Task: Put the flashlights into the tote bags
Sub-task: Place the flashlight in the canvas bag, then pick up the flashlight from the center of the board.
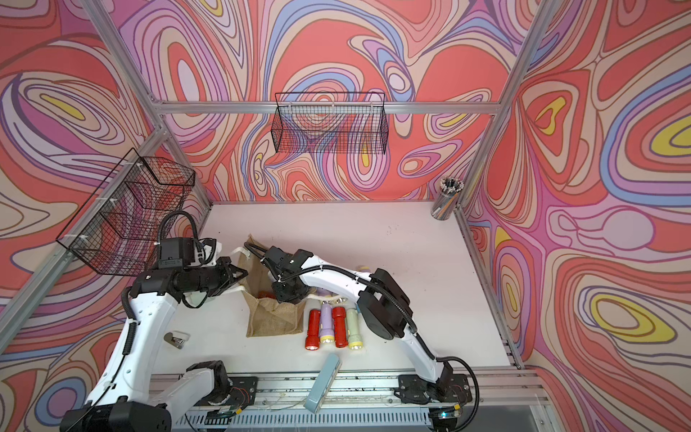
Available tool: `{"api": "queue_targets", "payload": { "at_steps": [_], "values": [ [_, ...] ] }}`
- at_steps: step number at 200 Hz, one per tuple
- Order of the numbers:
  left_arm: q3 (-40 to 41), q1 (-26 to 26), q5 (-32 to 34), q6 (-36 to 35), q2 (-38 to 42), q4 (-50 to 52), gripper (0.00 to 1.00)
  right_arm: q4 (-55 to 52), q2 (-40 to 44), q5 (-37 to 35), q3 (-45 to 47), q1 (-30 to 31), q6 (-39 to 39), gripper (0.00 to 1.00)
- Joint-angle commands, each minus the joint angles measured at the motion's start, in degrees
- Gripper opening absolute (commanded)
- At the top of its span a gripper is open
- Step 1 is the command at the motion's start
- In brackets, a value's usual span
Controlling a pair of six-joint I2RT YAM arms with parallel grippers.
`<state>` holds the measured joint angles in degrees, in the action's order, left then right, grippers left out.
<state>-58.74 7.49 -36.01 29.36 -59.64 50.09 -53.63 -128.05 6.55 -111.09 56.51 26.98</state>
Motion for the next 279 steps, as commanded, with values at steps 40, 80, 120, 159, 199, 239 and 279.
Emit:
{"api": "queue_targets", "payload": {
  "at_steps": [40, 80, 120, 159, 199, 239, 279],
  "values": [
    [-0.24, 0.16, 0.13, 0.43, 0.71, 0.27, 0.00, -6.16, -0.48, 1.19, -2.08, -1.84, -2.17, 0.39],
    [-1.56, 0.16, 3.83, -0.57, -0.07, 2.32, 0.01, -8.40, 1.19, 0.62, -6.37, -1.82, -3.47, 0.46],
    [-1.82, 0.18, 5.51, -1.24, -0.13, 3.15, 0.01, -8.79, 3.61, 1.45, -8.76, -1.84, -3.25, 0.53],
    [-2.31, 0.16, 5.56, -1.24, -0.40, 3.18, 0.01, -9.01, 6.37, 0.24, -11.11, -1.84, -3.23, 0.51],
    [-2.61, 0.16, 5.58, -1.24, -0.47, 3.26, 0.01, -7.92, 12.01, -4.09, -11.66, -2.15, -3.61, 0.49],
    [-2.43, 0.16, 5.19, -1.41, -0.65, 3.13, 0.01, -7.20, 18.96, -10.43, -10.22, -3.21, -4.37, 0.47],
    [-2.09, 0.16, 4.90, -1.51, -0.74, 3.27, 0.02, -5.70, 28.45, -16.30, -2.73, -6.35, -4.31, 0.46]
  ]
}}
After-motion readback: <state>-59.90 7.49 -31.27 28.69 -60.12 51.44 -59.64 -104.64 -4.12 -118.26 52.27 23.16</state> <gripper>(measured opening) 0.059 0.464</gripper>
